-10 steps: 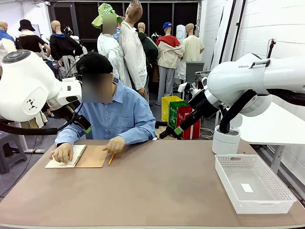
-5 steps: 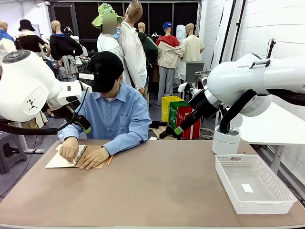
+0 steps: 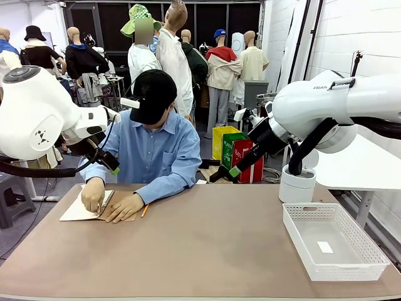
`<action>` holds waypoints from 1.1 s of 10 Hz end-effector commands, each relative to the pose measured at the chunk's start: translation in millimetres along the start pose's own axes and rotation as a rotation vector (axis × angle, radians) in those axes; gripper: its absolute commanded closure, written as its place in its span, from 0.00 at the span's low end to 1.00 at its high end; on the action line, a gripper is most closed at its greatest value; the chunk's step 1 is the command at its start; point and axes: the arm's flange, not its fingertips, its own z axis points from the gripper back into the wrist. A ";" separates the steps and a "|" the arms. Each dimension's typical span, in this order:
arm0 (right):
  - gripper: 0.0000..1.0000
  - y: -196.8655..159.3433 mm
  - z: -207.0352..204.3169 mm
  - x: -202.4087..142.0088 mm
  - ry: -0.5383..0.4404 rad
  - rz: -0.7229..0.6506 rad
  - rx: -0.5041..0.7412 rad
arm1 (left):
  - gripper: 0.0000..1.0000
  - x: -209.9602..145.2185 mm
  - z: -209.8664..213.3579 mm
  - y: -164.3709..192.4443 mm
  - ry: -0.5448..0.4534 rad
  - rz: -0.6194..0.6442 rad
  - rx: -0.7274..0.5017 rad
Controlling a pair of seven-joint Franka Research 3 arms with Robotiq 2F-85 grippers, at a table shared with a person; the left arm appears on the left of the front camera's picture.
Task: Sort the paper based on its condition.
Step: If a person hands you a paper, place it in the Organizing basket , and if it's crumpled, put it in the Trash can.
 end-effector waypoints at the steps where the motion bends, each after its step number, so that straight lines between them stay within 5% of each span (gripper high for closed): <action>1: 0.00 0.2 0.1 1.6 0.007 -0.006 -0.011 | 0.00 0.0 0.3 0.5 -0.001 0.002 -0.002; 11: 0.00 0.2 0.1 1.6 0.007 -0.006 -0.011 | 0.00 0.0 0.3 0.5 -0.001 0.002 -0.002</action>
